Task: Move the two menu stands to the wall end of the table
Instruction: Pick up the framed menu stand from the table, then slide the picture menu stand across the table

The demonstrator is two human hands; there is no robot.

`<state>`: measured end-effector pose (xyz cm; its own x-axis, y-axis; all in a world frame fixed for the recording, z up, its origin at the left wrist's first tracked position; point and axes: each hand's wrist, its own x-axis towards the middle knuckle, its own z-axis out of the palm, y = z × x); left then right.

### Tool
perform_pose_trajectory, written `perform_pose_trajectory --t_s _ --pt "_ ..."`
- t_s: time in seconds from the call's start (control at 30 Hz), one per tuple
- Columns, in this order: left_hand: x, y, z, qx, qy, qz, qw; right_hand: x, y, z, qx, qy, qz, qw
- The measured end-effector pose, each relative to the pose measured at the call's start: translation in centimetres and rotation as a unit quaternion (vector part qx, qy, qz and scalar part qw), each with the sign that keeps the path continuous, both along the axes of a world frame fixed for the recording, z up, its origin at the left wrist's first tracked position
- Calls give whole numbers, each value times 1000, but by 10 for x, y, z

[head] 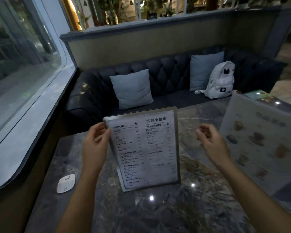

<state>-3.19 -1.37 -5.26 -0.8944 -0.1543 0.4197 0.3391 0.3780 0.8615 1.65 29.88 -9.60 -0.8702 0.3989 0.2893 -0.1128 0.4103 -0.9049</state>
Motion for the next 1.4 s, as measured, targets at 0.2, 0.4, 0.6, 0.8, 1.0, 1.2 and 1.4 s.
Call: perform_pose_trajectory --t_s 0.2,0.4,0.6,0.8,1.0,1.2,1.4 --pt "-5 39 45 -22 94 73 993 36 29 32 43 46 -34 997" --pt "2 126 47 -73 87 -75 991 77 63 50 65 62 -91 992" --pt "11 214 34 -92 57 -215 970 129 97 52 107 53 -155 981" --pt "16 280 33 -131 66 -280 949 167 130 43 142 47 -242 959" --pt "19 312 33 -163 67 -303 937 175 148 32 133 6 -267 955" --pt "14 315 31 -292 101 -315 898 161 151 28 118 -32 -235 964" --pt "7 319 39 -298 83 -297 903 153 152 20 144 -39 -237 960"
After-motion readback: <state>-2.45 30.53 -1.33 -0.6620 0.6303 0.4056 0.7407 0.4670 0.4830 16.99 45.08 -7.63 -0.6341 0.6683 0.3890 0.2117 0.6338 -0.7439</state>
